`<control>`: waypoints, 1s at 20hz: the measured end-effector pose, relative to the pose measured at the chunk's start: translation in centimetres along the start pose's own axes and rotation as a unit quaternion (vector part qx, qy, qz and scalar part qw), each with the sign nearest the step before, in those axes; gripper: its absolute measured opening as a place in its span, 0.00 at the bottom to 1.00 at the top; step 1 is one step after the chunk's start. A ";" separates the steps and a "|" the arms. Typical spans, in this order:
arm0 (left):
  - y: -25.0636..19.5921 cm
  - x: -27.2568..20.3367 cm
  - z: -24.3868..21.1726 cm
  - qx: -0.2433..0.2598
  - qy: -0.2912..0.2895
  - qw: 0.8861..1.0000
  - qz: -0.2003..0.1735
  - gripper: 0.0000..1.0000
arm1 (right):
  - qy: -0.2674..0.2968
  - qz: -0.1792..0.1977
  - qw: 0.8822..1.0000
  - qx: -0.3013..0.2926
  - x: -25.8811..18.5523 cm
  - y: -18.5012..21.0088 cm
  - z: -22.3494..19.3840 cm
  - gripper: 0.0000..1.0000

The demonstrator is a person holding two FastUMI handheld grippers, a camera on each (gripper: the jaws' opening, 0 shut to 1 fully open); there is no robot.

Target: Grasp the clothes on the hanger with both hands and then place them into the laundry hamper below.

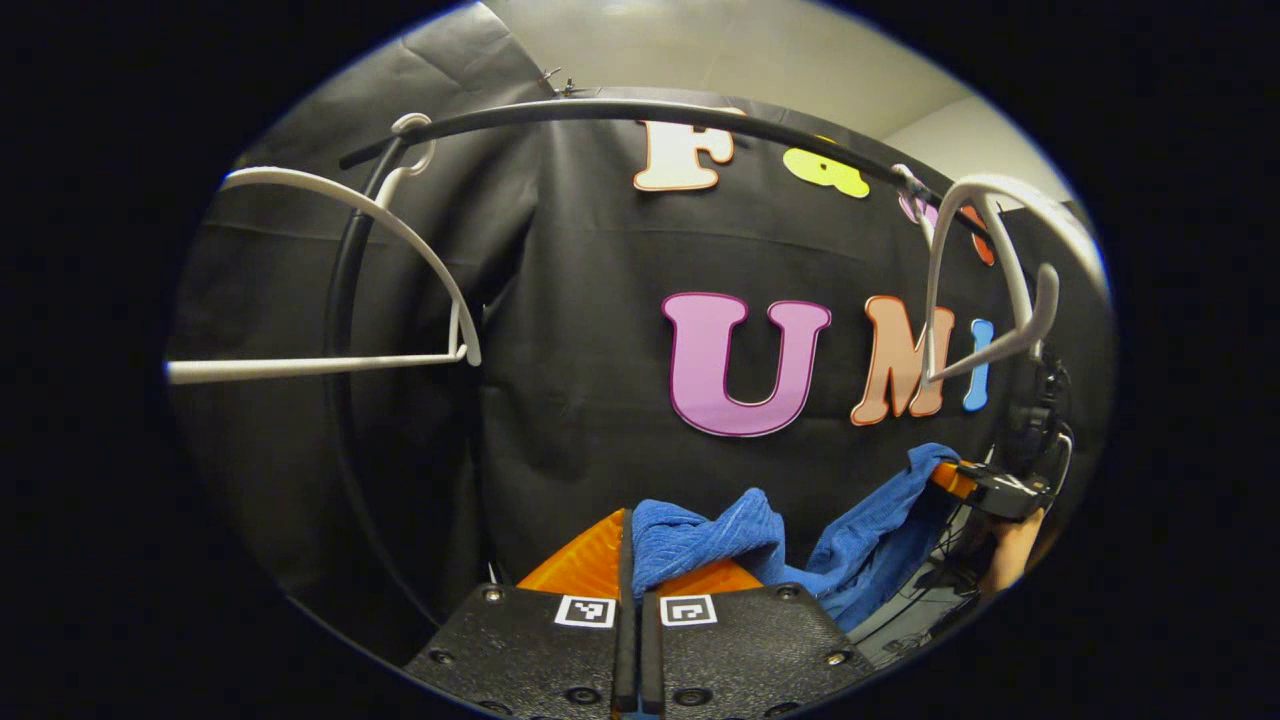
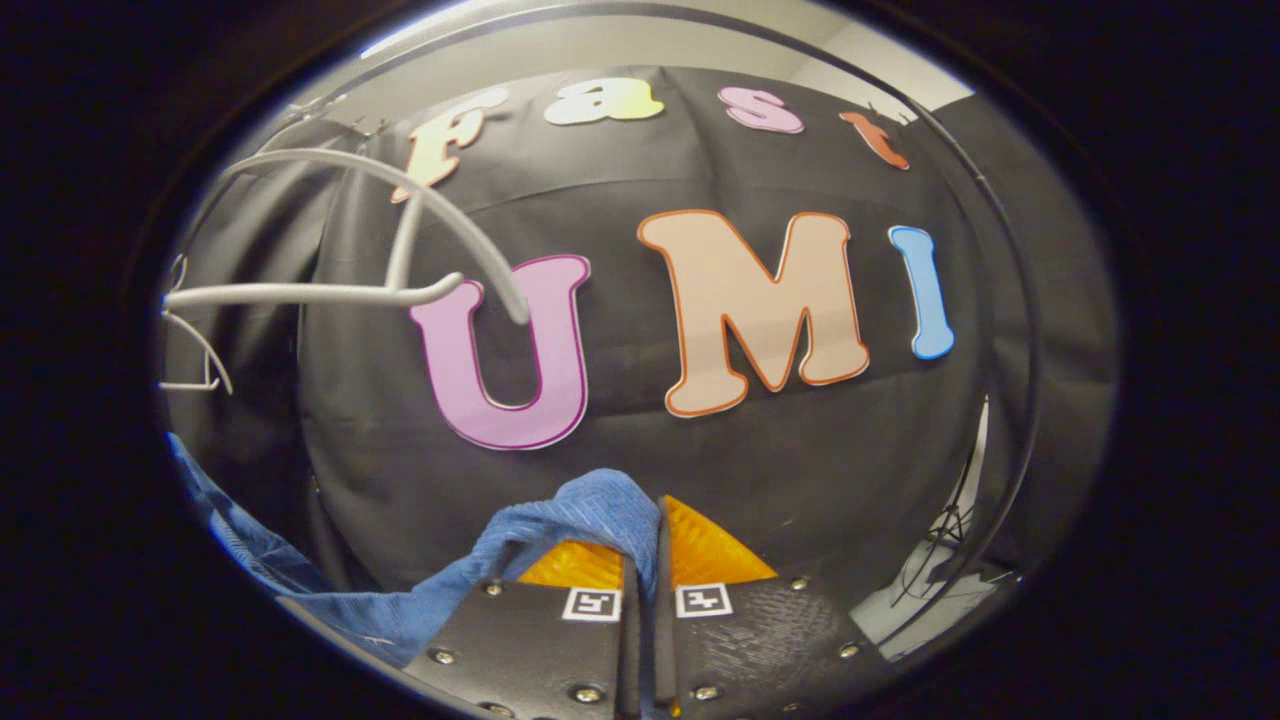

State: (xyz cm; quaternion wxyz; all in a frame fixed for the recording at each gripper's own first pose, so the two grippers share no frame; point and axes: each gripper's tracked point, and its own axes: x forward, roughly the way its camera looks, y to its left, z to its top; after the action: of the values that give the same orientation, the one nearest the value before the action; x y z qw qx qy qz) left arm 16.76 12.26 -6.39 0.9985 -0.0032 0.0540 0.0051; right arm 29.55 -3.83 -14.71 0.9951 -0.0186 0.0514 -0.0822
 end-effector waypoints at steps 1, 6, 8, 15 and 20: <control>0.1 -0.5 0.0 0.007 -0.008 1.000 0.004 0.02 | -0.001 0.006 1.000 -0.004 -1.3 0.5 -0.2 0.06; -1.3 -3.9 0.1 0.004 -0.030 1.000 -0.003 0.02 | 0.011 0.009 1.000 0.001 -7.4 1.0 -1.7 0.06; -2.5 -5.2 0.1 -0.002 -0.030 0.999 -0.015 0.02 | 0.010 0.004 1.000 0.012 -9.7 1.5 -1.5 0.06; -8.1 -6.8 0.0 -0.017 -0.030 0.997 -0.062 0.02 | 0.025 -0.025 0.999 -0.003 -17.4 2.0 -0.8 0.06; -11.3 -6.9 -0.1 -0.011 -0.027 0.996 -0.087 0.03 | 0.018 -0.034 0.999 0.011 -20.6 1.4 1.0 0.06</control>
State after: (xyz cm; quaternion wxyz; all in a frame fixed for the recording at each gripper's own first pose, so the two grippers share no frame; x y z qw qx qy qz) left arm 10.05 0.92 -5.64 0.9962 -0.0186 0.0261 -0.0807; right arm 9.65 1.02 -11.74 0.9908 -0.0076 0.0677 -0.1168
